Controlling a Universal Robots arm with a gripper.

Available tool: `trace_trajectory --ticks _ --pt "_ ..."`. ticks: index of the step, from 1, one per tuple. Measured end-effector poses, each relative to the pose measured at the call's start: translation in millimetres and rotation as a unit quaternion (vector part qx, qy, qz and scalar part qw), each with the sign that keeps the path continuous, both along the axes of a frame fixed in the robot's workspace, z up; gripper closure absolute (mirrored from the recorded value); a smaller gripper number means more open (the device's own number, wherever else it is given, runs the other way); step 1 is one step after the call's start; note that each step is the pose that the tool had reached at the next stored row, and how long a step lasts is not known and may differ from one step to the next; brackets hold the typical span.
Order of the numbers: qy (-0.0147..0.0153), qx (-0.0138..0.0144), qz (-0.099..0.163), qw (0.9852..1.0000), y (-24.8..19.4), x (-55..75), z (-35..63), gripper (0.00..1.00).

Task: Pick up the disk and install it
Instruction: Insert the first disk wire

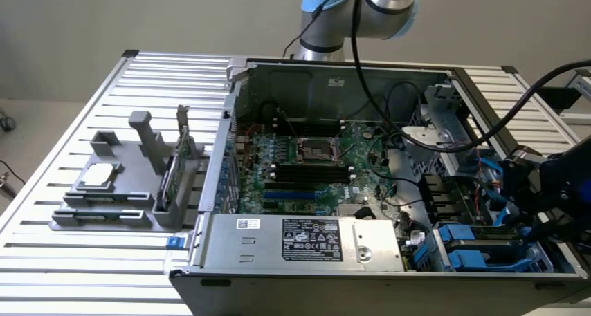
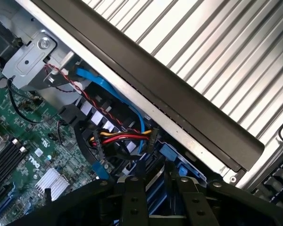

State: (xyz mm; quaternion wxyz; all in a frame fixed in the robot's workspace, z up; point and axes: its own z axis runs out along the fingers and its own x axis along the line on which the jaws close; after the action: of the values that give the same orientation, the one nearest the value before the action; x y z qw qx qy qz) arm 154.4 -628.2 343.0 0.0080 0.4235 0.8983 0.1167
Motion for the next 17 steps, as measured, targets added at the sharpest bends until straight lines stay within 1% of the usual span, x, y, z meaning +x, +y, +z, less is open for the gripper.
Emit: trace_trajectory --ticks 4,7,9,11,17 --pt "0.0011 0.004 -0.006 1.0 -0.1 0.0 -0.7 0.7" --pt "0.0019 0.0078 -0.009 0.9999 -0.1 0.3 -1.4 0.7" --pt "0.0024 0.0109 -0.011 0.9999 0.0 0.7 -2.0 0.7" --pt "0.0029 0.0146 -0.012 0.9998 0.0 1.4 -2.5 0.7" --pt "0.0064 0.0247 -0.014 0.9996 0.0 4.1 -3.9 0.7"
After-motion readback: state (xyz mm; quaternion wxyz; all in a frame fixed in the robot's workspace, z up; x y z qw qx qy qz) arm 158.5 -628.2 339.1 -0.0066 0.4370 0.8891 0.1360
